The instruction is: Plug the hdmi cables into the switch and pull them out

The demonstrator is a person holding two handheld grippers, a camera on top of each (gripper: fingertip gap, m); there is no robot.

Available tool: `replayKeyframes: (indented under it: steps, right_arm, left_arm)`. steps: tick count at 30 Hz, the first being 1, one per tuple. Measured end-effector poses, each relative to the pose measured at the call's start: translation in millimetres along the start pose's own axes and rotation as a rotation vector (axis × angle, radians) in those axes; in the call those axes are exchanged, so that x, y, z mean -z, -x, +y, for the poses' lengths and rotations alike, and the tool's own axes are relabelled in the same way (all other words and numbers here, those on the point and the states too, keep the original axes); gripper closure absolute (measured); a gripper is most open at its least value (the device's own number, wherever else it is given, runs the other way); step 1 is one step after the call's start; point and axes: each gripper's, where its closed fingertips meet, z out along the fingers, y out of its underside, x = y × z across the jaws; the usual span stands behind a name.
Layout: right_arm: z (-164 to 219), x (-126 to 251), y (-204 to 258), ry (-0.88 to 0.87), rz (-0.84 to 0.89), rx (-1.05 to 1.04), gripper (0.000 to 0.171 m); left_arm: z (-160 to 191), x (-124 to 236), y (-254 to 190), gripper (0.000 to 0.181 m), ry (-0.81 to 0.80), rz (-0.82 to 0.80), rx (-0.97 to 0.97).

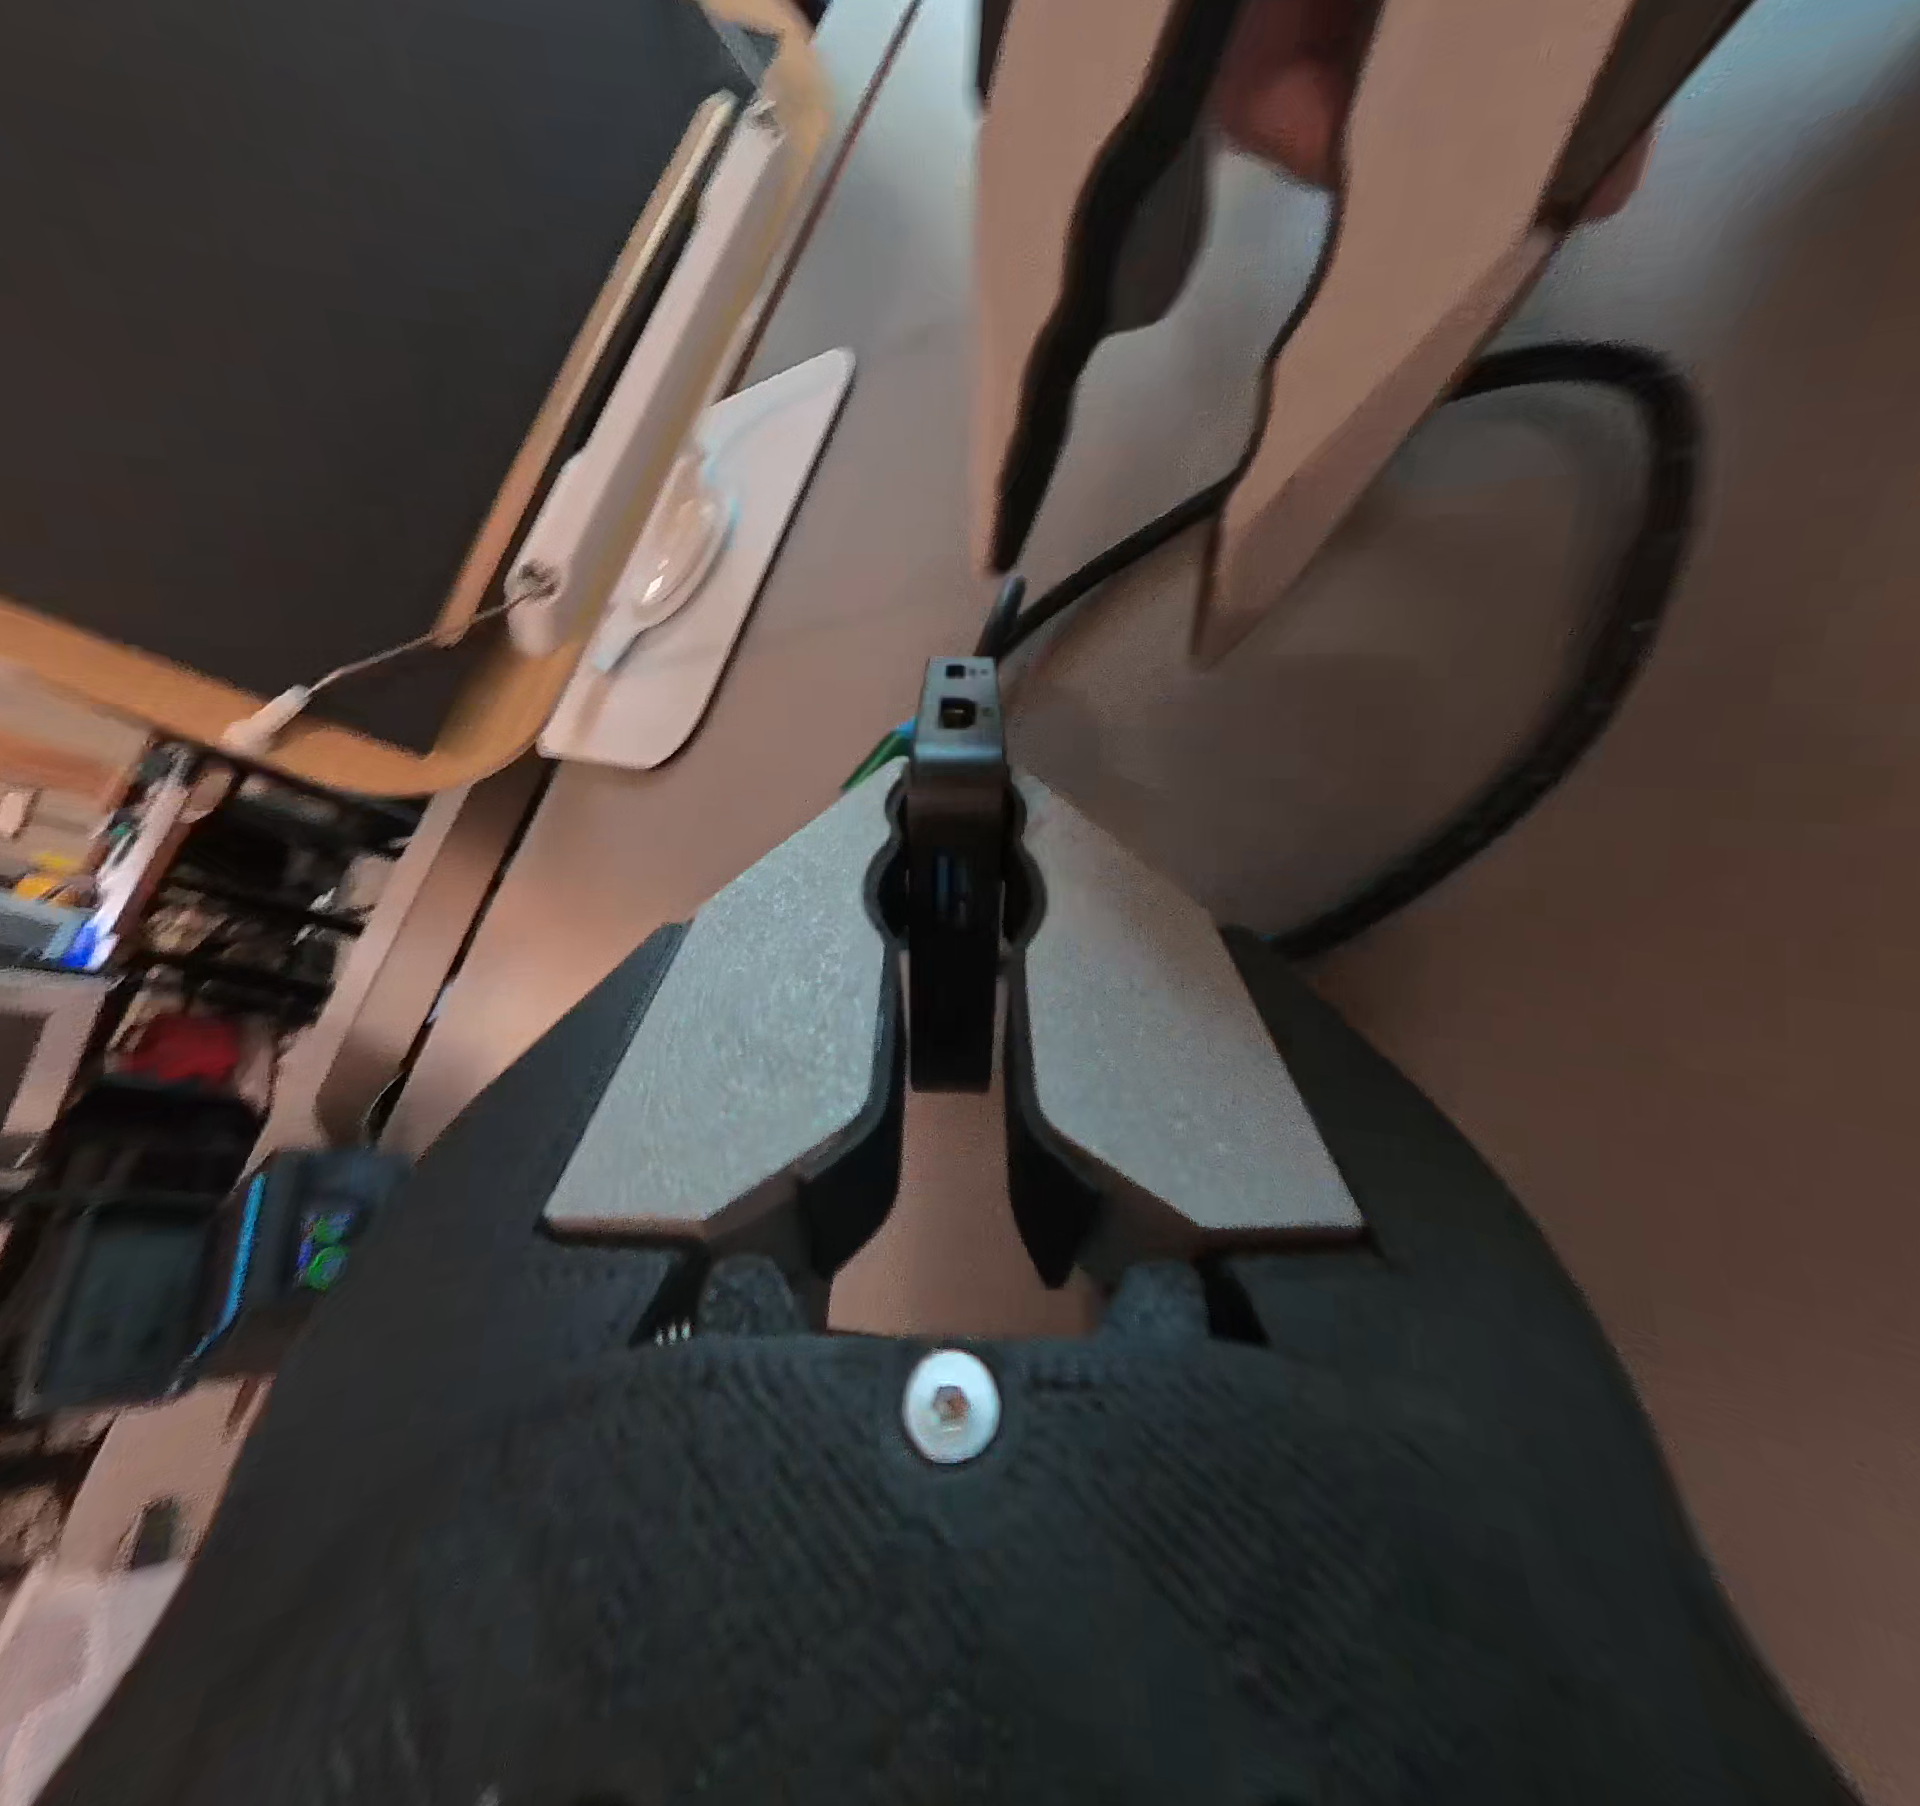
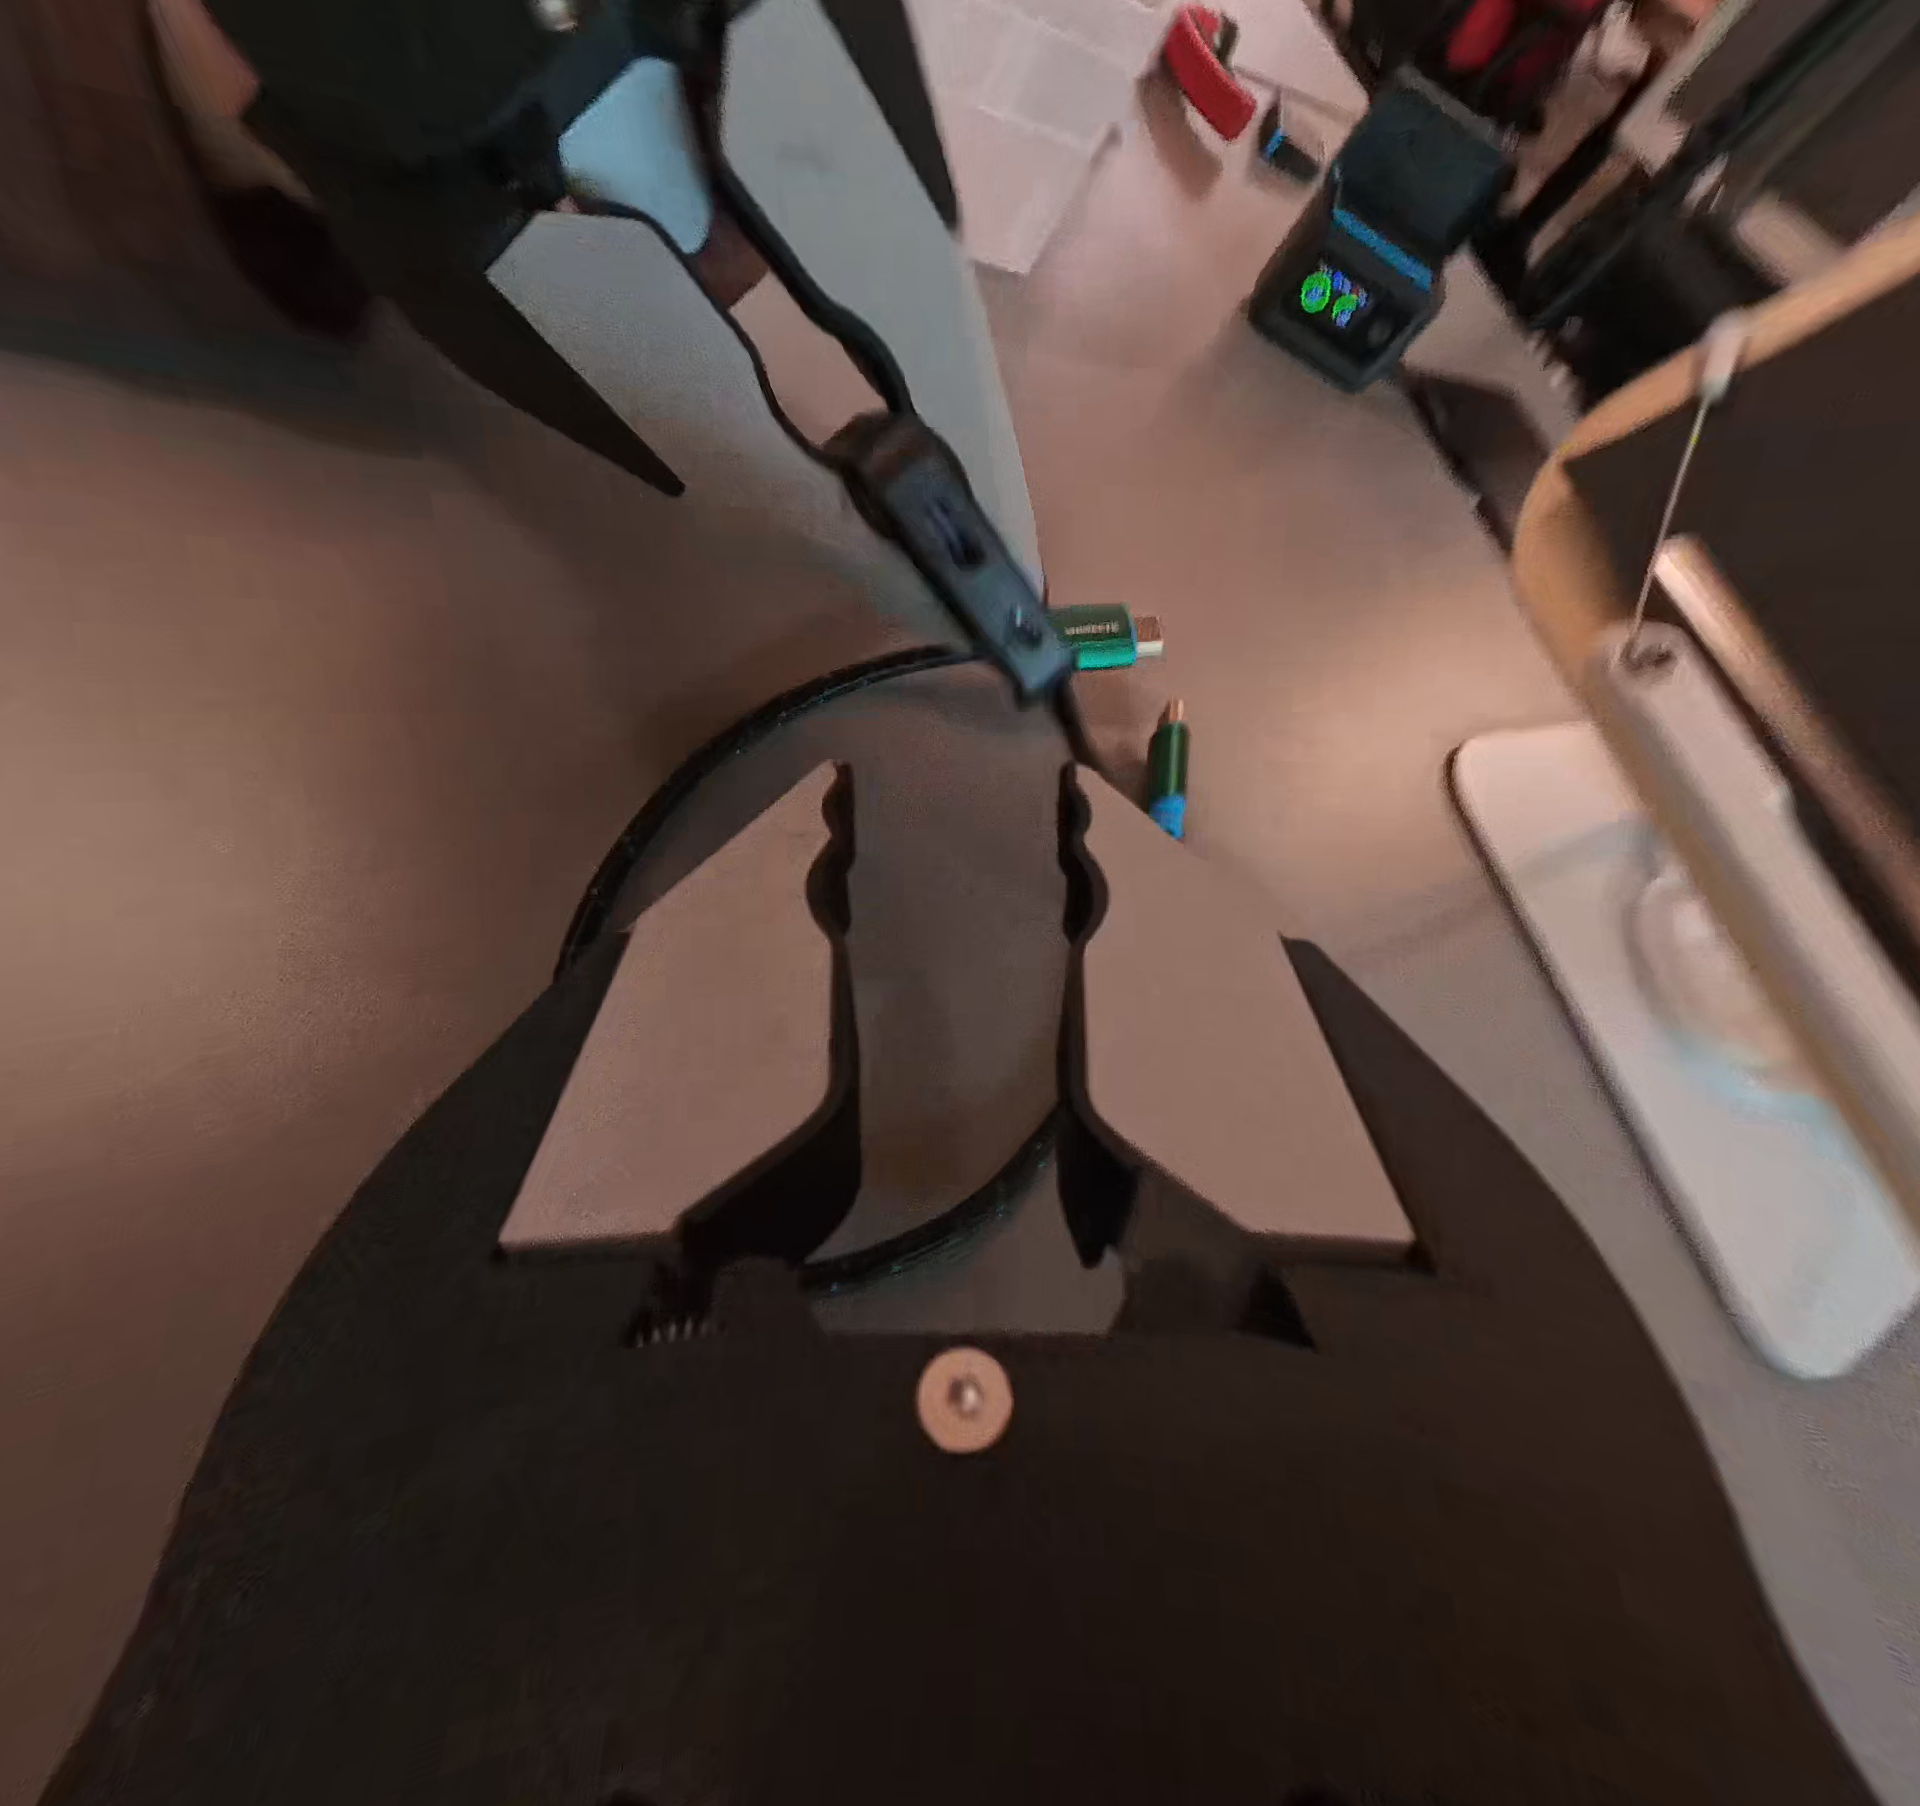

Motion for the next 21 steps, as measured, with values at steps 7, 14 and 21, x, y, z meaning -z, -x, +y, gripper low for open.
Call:
replayKeyframes:
  steps: [7,14,21]
  right_arm:
    - [30.7,-14.7,2.3,0.132,-0.16,-0.46,0.114]
    - [24.2,-12.0,-47.9,0.025,0.103,-0.589,0.149]
    - [52.4,-21.6,-50.0,0.148,0.16,-0.629,0.138]
  left_arm:
    - [40.7,9.1,56.3,0.171,0.143,-0.263,0.104]
    - [47.8,12.3,88.7,0.17,0.11,-0.434,-0.018]
    - [53.5,-2.2,82.3,0.17,0.149,-0.379,-0.065]
